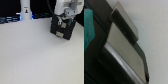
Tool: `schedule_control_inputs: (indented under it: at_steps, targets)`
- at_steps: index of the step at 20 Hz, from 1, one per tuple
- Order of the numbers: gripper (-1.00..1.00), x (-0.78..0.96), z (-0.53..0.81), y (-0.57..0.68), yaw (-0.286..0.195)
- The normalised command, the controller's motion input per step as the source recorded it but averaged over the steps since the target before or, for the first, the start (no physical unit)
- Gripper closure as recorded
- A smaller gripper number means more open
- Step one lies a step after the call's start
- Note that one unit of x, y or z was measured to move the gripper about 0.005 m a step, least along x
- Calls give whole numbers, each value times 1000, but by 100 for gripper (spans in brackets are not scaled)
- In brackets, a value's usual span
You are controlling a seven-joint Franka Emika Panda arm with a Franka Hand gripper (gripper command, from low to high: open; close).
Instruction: Open the kcup holder, insert the kcup into the holder, and close the kcup holder
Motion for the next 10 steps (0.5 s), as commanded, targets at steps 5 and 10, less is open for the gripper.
schedule_control_inputs:
  at_steps: [5, 10]
  targets:
    - [-100, 267, 997, 225, -77]
    - [-100, 33, 146, 5, -14]
